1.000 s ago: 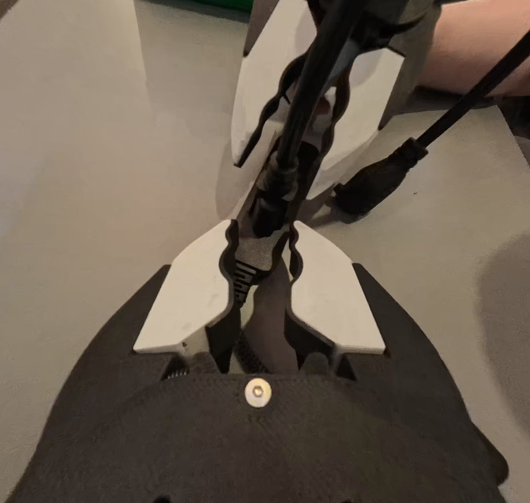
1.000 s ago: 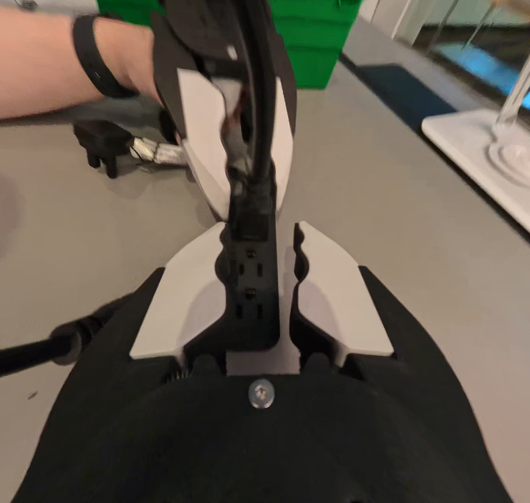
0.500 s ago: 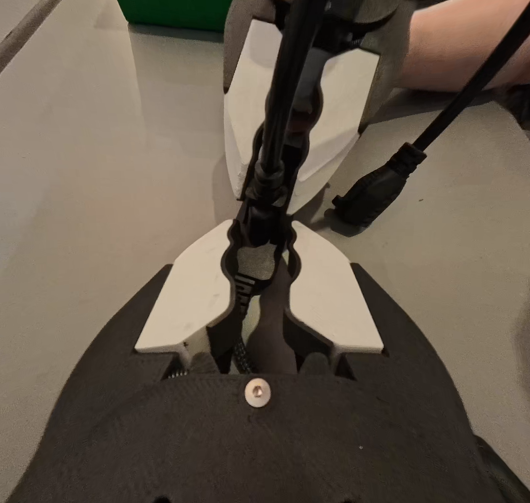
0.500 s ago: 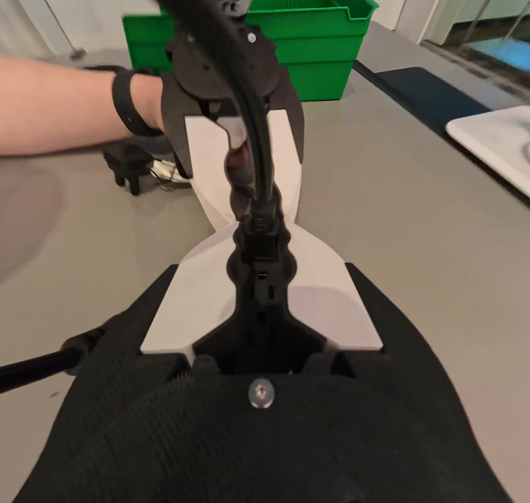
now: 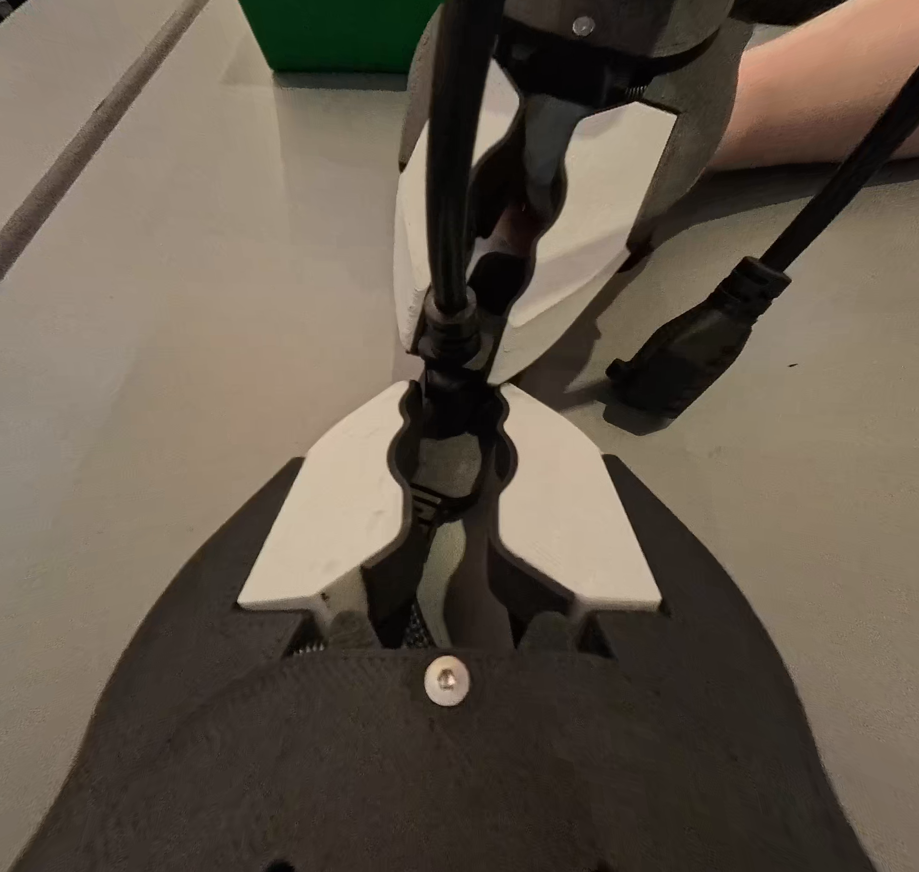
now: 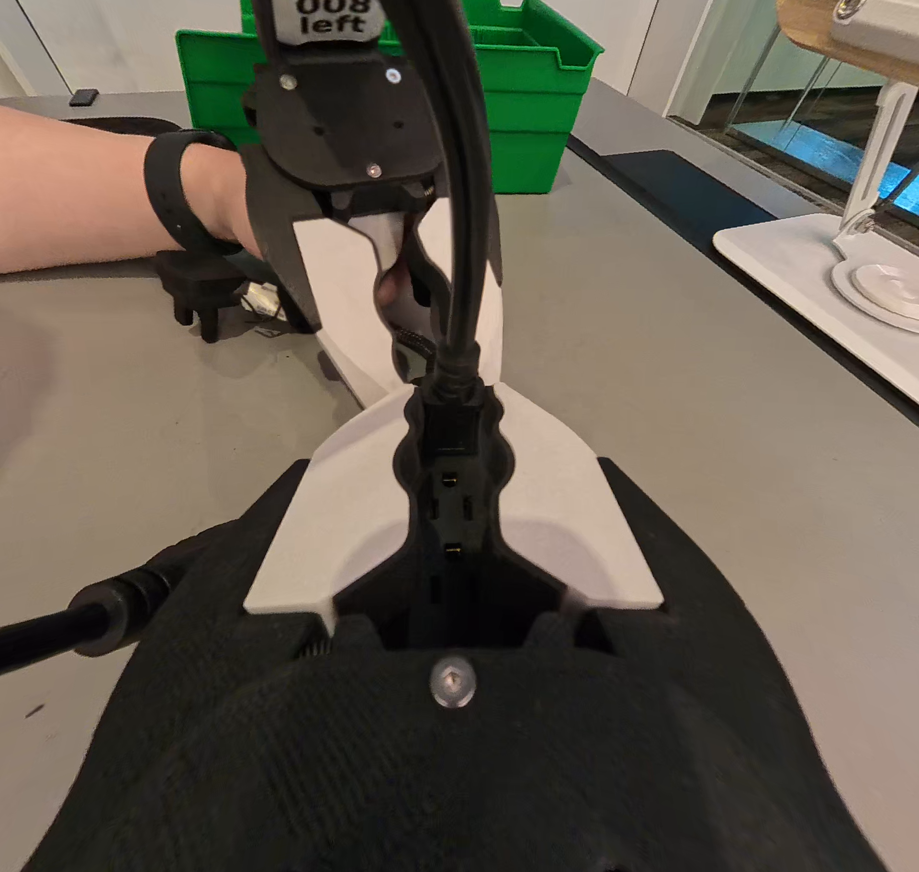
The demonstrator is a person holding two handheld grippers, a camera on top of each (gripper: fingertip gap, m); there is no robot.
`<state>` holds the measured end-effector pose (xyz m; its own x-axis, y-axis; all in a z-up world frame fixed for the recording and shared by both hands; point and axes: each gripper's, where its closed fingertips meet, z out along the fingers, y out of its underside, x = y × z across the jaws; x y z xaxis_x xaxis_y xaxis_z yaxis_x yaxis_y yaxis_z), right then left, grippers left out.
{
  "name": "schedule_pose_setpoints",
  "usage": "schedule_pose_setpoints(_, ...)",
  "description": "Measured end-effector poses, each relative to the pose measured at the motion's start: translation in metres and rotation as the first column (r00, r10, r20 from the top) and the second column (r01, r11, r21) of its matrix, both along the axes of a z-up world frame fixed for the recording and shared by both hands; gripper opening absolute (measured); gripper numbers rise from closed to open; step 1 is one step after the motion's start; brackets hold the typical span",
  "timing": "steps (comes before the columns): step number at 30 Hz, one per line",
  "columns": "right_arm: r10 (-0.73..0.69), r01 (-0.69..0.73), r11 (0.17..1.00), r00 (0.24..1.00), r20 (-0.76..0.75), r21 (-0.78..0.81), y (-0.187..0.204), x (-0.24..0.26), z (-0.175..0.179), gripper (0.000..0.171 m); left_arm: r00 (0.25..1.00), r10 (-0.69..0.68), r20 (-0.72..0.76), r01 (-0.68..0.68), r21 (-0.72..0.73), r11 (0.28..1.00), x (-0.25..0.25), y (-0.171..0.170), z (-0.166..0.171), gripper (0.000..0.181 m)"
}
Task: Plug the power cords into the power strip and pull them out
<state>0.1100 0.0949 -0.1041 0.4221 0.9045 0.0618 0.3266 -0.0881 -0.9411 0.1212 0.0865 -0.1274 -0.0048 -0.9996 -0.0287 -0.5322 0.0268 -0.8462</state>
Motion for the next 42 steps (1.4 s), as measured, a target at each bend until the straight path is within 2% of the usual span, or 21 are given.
schedule_pose_setpoints(5, 0.002, -0.003, 0.999, 1.000, -0.018, -0.054, 0.001, 0.002, -0.001, 0.027, 0.998, 0.056, -0.012, -0.055, 0.046, 0.997, 0.007, 0.005, -0.002, 0.035)
schedule_pose_setpoints(8, 0.005, -0.008, 0.995, 1.000, -0.022, -0.099, 0.002, 0.006, -0.003, 0.029, 0.999, 0.048, -0.016, -0.046, 0.074, 0.996, 0.009, 0.003, -0.003, 0.026)
schedule_pose_setpoints(19, 0.019, -0.022, 0.995, 0.999, -0.040, -0.094, 0.001, 0.005, 0.000, 0.023, 0.998, 0.062, -0.015, -0.062, 0.038, 0.997, 0.011, 0.003, -0.003, 0.025)
schedule_pose_setpoints(25, 0.011, -0.022, 0.996, 0.991, -0.134, -0.084, 0.002, 0.006, 0.011, 0.021, 0.997, 0.060, 0.058, -0.059, -0.022, 0.998, 0.012, 0.002, 0.008, 0.025)
schedule_pose_setpoints(42, -0.007, -0.005, 0.992, 0.995, -0.098, -0.127, 0.005, 0.006, 0.004, 0.020, 0.996, 0.089, -0.010, -0.089, 0.006, 0.996, 0.015, 0.004, -0.003, 0.027)
